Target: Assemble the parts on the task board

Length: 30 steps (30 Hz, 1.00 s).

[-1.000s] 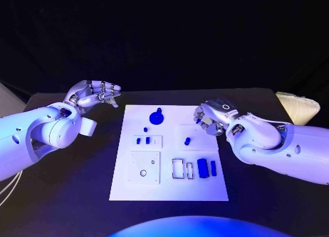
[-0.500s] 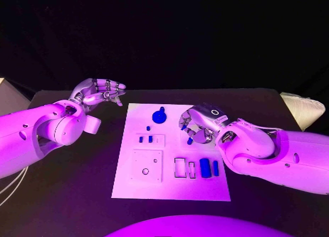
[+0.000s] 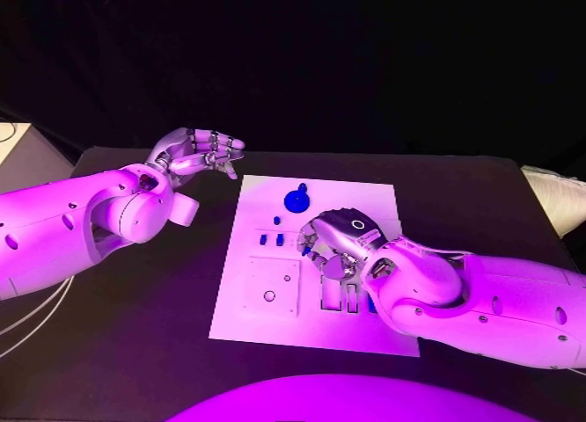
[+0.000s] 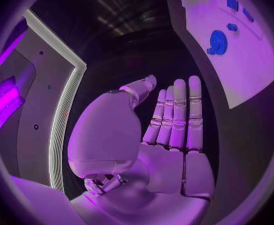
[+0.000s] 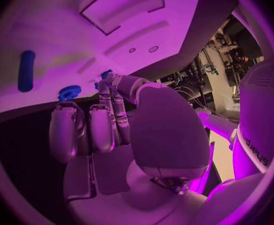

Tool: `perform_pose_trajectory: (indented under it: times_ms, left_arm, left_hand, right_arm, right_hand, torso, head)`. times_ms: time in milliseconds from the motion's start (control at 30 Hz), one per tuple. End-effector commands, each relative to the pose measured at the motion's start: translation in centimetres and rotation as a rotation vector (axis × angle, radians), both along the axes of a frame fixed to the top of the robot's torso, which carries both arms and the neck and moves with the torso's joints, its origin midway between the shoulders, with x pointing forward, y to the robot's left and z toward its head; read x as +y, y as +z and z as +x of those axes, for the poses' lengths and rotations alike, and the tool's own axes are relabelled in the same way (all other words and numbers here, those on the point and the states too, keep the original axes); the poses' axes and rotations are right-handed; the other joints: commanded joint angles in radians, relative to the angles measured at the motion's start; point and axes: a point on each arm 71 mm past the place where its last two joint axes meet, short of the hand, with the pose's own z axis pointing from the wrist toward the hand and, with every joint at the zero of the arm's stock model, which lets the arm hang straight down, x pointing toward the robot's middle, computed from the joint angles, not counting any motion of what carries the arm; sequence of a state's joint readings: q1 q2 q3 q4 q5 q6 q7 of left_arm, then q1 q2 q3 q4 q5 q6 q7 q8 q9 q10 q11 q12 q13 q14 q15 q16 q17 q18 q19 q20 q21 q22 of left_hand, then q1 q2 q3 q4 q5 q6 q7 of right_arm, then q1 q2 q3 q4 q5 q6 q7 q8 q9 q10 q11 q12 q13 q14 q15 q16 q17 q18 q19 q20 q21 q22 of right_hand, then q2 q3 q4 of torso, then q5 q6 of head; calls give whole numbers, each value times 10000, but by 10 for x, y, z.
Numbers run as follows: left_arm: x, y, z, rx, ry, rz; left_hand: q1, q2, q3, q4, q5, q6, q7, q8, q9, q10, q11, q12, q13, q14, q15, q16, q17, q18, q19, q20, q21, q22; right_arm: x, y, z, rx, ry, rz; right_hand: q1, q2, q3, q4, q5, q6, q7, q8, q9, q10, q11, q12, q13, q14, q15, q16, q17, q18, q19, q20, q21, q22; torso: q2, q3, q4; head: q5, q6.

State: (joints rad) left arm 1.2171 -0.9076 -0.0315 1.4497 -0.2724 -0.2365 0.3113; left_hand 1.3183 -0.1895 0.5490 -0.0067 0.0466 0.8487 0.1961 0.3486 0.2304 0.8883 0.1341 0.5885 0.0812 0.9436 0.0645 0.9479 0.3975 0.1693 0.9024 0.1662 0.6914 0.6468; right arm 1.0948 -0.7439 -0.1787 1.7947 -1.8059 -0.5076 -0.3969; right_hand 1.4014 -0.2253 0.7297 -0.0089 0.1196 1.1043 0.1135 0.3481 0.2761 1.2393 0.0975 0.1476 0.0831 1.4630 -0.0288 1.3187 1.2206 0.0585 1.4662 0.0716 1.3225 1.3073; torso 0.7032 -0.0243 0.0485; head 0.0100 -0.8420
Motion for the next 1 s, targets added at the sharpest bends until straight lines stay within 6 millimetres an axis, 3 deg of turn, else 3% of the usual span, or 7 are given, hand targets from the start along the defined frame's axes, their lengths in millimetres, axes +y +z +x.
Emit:
perform_pose_trajectory:
  times_ms: [33, 167, 267, 333, 567, 1000]
  left_arm:
    - [-5, 1, -1, -85, -300, -110]
    - [-8, 1, 0, -62, -386, -141]
    - [-10, 0, 0, 5, -491, -156]
    - [-11, 0, 0, 46, -551, -161]
    - [-14, -1, 0, 149, -684, -156]
    - [-13, -2, 0, 262, -743, -114]
  left_hand:
    - [14, -4, -30, 11, 39, -47, -5, -40, -13, -33, 12, -46, -8, -13, 54, -54, 13, 135, 88, 1, -43, -15]
    - [14, -4, -30, 11, 39, -47, -5, -40, -13, -33, 12, -46, -8, -13, 54, -54, 13, 135, 88, 1, -43, -15]
    - [18, -3, -35, 15, 38, -64, 0, -47, -18, -37, 14, -47, -10, -15, 55, -55, 15, 135, 94, 2, -53, -22]
    - [22, -8, -45, 19, 38, -90, 7, -58, -25, -55, 20, -55, -15, -22, 59, -59, 16, 134, 99, 3, -67, -33]
    - [29, -18, -66, 28, 38, -132, 21, -75, -37, -97, 35, -70, -24, -35, 70, -66, 18, 131, 106, 8, -95, -54]
    - [51, -25, -78, 23, 38, -158, 32, -83, -43, -126, 44, -77, -29, -49, 76, -73, 19, 130, 112, 11, -117, -69]
  right_arm:
    - [8, -7, -6, 140, 417, -171]
    - [17, -13, -11, 315, 601, -146]
    - [19, -16, -12, 380, 637, -162]
    - [20, -18, -11, 404, 623, -168]
    - [22, -20, -13, 470, 656, -171]
    - [25, -22, -17, 569, 863, -209]
  right_hand:
    - [-46, 44, 6, -87, 60, 5, 25, 5, 12, 556, -511, -61, 86, 329, -56, -58, -18, -92, 356, -67, -48, 1629]
    - [-49, 44, 10, -96, 83, 0, 29, 0, 16, 557, -509, -72, 88, 329, -54, -63, -26, -91, 355, -67, -55, 1628]
    - [-49, 44, 10, -96, 83, 0, 29, 0, 16, 557, -509, -72, 88, 329, -54, -63, -26, -91, 355, -67, -55, 1628]
    - [-51, 45, 12, -100, 93, -3, 32, -3, 18, 557, -507, -79, 88, 328, -53, -71, -39, -90, 354, -67, -60, 1627]
    - [-52, 48, 16, -108, 114, -9, 35, -9, 21, 555, -503, -90, 89, 328, -51, -74, -45, -88, 352, -66, -72, 1623]
    - [-56, 48, 19, -118, 136, -13, 39, -13, 26, 556, -500, -101, 91, 329, -49, -76, -49, -87, 351, -65, -77, 1623]
  torso:
    - [3, 0, 2]
    - [1, 3, 0]
    - [1, -5, 7]
    - [3, -6, 6]
    - [5, 3, -5]
    - [8, 11, -7]
  head:
    - [93, -86]
    - [178, -120]
    - [169, -235]
    - [152, -229]
    - [313, -293]
    - [376, -307]
